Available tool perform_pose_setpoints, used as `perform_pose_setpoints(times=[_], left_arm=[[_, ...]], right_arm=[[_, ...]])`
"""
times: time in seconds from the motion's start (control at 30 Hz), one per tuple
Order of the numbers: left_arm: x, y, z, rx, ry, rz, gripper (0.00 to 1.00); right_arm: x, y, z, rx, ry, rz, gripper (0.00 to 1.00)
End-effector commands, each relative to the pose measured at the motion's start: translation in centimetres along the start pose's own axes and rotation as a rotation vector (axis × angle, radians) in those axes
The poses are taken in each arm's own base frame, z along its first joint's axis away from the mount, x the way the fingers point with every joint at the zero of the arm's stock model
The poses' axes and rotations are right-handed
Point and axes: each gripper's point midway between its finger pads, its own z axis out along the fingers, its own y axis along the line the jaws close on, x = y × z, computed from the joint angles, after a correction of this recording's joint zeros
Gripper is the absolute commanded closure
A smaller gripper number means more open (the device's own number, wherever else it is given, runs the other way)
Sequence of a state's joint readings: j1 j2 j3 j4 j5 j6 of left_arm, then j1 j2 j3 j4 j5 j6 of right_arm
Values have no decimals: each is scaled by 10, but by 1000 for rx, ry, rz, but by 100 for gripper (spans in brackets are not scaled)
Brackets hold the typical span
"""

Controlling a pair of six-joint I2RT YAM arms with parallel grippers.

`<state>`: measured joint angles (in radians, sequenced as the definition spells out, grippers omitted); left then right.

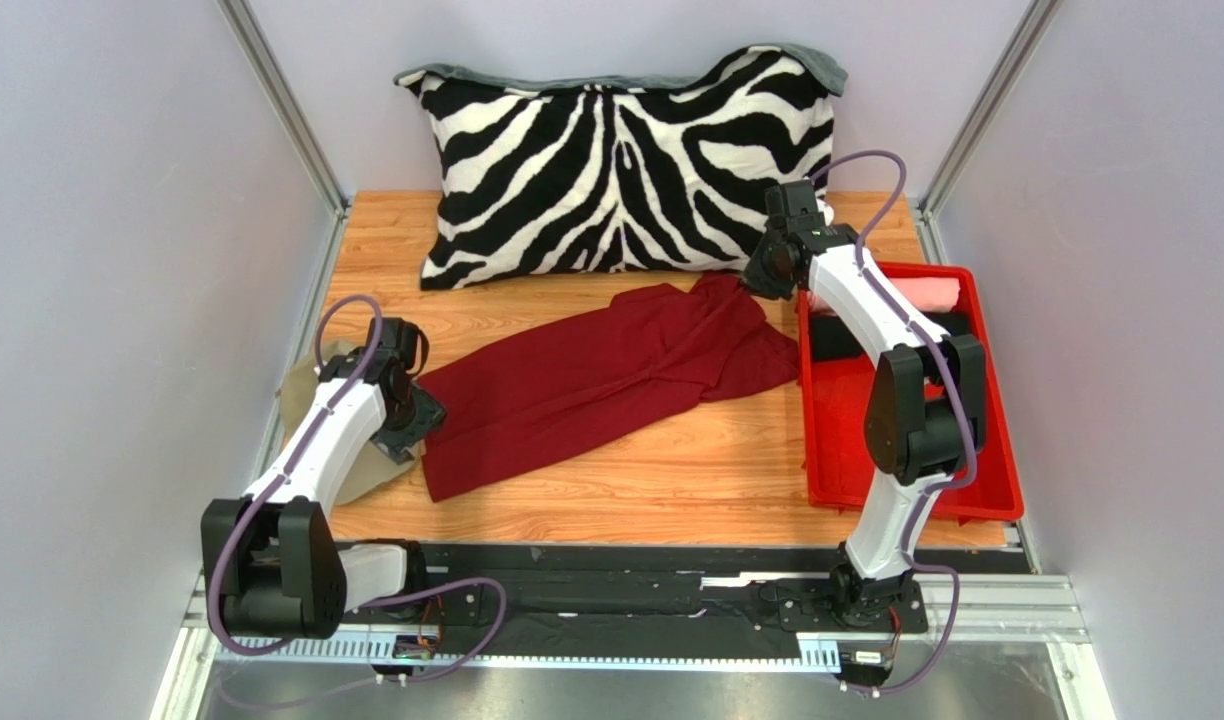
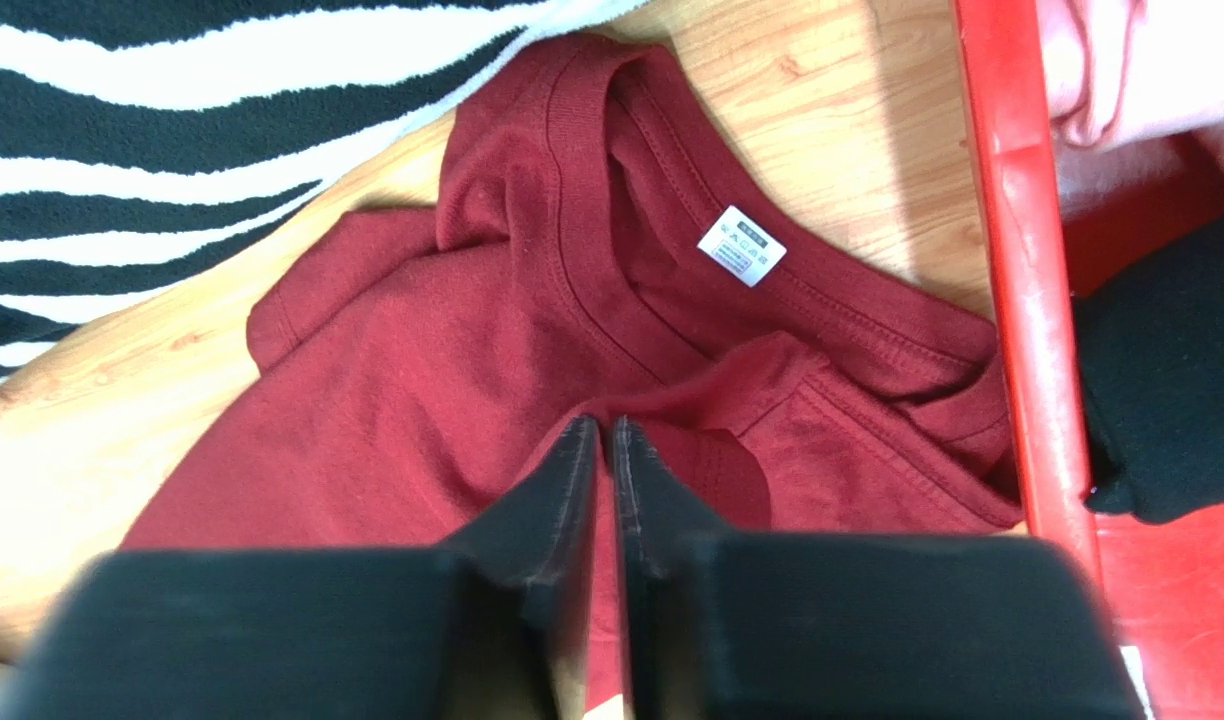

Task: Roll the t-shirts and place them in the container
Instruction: Flatten out the T-shirt at the center of the board.

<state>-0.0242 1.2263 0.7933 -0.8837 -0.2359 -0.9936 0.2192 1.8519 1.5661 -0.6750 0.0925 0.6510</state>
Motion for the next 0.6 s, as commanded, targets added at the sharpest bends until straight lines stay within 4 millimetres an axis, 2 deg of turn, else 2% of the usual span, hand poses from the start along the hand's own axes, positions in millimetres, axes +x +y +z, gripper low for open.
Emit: perform_pose_setpoints(times=[0.0,0.03,0.1,0.13,0.17,0.23,0.27,0.37,0.4,0.47,0.5,0.53,0.57], left_arm=[[-16,-13,-27,121,-75,4,32],[-15,-11,-32,128,-75,4,32],[-12,-10,-45,174,-70,-8,31],[-5,-6,-48,175,-52,-12,31],[7,-4,-46,189,-10,-31,31],[21,2,-49,214,11,-62,31],[32,9,-42,193,37,-102,32],[56,15,-40,193,63,-119,36],[61,15,-40,189,68,-119,36],[77,17,-37,168,90,-118,39],[83,17,-36,158,100,-103,40],[86,18,-34,146,106,-119,41],[87,19,-31,136,102,-118,42]], right_arm=[[-26,21,-12,-84,-74,-28,80],[-26,22,-12,-88,-73,-38,71],[-28,26,-17,-91,-77,-53,63],[-28,27,-19,-90,-81,-60,55],[-29,28,-23,-89,-90,-69,52],[-27,32,-30,-89,-99,-82,50],[-29,34,-38,-94,-109,-85,50],[-11,36,-51,-100,-94,-108,49],[-6,42,-63,-124,-112,-113,49],[18,33,-60,-113,-76,-120,50],[23,36,-70,-142,-78,-107,51],[40,25,-64,-122,-45,-110,52],[46,22,-65,-122,-40,-105,52]])
